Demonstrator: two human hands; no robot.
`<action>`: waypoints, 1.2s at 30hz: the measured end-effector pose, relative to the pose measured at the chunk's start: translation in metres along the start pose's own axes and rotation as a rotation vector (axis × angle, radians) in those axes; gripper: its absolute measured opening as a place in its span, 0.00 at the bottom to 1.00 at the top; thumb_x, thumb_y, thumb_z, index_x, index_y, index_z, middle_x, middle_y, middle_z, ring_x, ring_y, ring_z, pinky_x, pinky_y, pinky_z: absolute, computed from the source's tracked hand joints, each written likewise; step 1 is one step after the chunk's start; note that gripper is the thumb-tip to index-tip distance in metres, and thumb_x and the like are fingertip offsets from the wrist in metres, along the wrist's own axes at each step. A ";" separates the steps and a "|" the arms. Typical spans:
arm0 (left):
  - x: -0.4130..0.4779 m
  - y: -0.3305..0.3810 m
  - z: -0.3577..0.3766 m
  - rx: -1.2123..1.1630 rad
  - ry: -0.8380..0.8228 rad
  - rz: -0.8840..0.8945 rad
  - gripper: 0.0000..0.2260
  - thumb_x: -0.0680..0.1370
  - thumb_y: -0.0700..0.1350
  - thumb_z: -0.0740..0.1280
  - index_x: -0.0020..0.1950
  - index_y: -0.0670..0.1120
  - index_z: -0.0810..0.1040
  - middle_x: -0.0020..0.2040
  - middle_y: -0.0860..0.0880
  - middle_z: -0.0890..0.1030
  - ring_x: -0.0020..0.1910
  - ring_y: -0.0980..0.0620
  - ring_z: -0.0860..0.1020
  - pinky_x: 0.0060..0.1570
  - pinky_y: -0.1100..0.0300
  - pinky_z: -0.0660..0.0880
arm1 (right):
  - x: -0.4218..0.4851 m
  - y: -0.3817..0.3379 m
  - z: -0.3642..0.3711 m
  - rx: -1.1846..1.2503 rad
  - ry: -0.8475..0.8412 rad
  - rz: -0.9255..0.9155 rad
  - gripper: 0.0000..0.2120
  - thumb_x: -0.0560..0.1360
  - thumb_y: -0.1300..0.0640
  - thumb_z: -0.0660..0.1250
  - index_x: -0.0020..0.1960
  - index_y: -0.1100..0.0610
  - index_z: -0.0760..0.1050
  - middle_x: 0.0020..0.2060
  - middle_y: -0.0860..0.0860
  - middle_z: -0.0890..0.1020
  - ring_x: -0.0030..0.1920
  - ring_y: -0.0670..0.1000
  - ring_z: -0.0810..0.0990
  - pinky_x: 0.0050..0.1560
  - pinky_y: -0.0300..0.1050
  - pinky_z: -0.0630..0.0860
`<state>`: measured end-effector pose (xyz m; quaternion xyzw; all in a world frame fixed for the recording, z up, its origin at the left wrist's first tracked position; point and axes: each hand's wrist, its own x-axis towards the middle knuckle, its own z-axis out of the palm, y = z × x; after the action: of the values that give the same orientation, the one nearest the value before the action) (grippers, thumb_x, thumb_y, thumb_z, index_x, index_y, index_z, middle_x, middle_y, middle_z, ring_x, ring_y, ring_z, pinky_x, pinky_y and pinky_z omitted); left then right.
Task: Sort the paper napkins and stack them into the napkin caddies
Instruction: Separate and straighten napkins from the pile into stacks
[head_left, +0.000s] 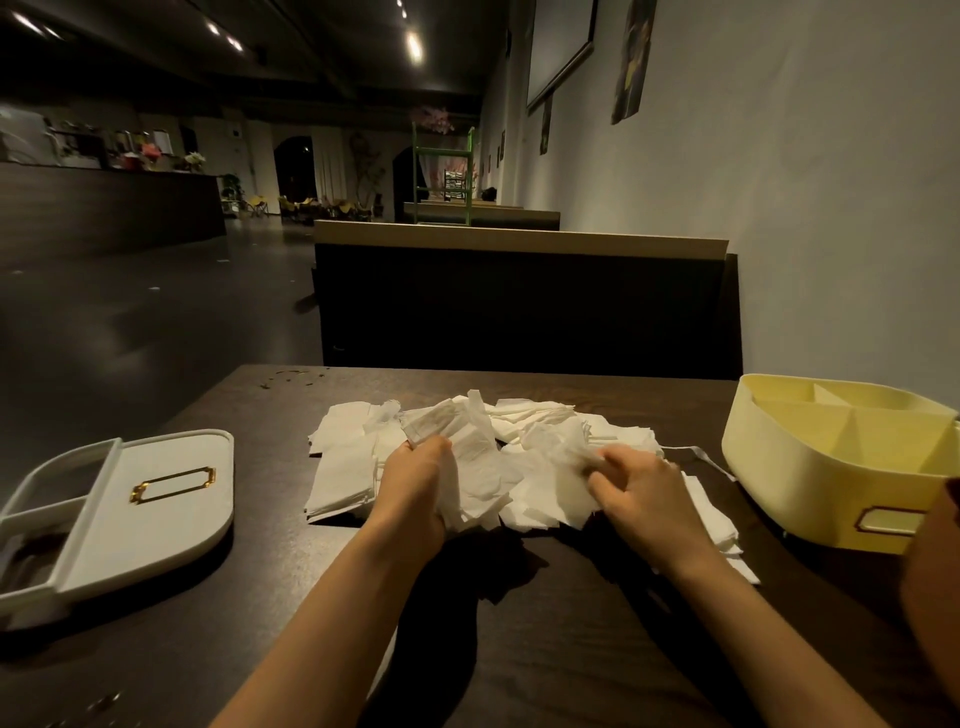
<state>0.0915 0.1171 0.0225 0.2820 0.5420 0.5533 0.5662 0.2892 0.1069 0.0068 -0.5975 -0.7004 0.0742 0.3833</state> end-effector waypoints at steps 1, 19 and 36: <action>0.001 -0.001 -0.002 -0.008 -0.009 0.018 0.07 0.78 0.37 0.60 0.55 0.40 0.71 0.42 0.46 0.72 0.39 0.50 0.72 0.33 0.58 0.71 | 0.000 -0.003 -0.006 0.135 0.034 0.057 0.05 0.75 0.61 0.64 0.45 0.59 0.79 0.39 0.53 0.81 0.41 0.50 0.78 0.40 0.44 0.75; -0.004 -0.004 0.000 0.035 -0.160 0.082 0.04 0.80 0.39 0.59 0.46 0.43 0.72 0.39 0.47 0.74 0.36 0.51 0.74 0.35 0.57 0.72 | 0.003 0.008 -0.021 0.659 -0.210 0.521 0.14 0.71 0.66 0.69 0.57 0.61 0.76 0.48 0.56 0.81 0.45 0.55 0.82 0.38 0.45 0.80; -0.023 -0.018 0.013 0.097 -0.639 -0.288 0.29 0.72 0.63 0.64 0.67 0.47 0.68 0.56 0.41 0.77 0.50 0.43 0.79 0.39 0.54 0.79 | -0.001 -0.016 -0.026 0.992 -0.352 0.416 0.18 0.63 0.66 0.72 0.52 0.60 0.75 0.48 0.58 0.82 0.49 0.59 0.81 0.39 0.47 0.81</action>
<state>0.1136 0.0953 0.0163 0.3882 0.3974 0.3251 0.7653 0.2927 0.0921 0.0330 -0.4497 -0.5024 0.5670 0.4731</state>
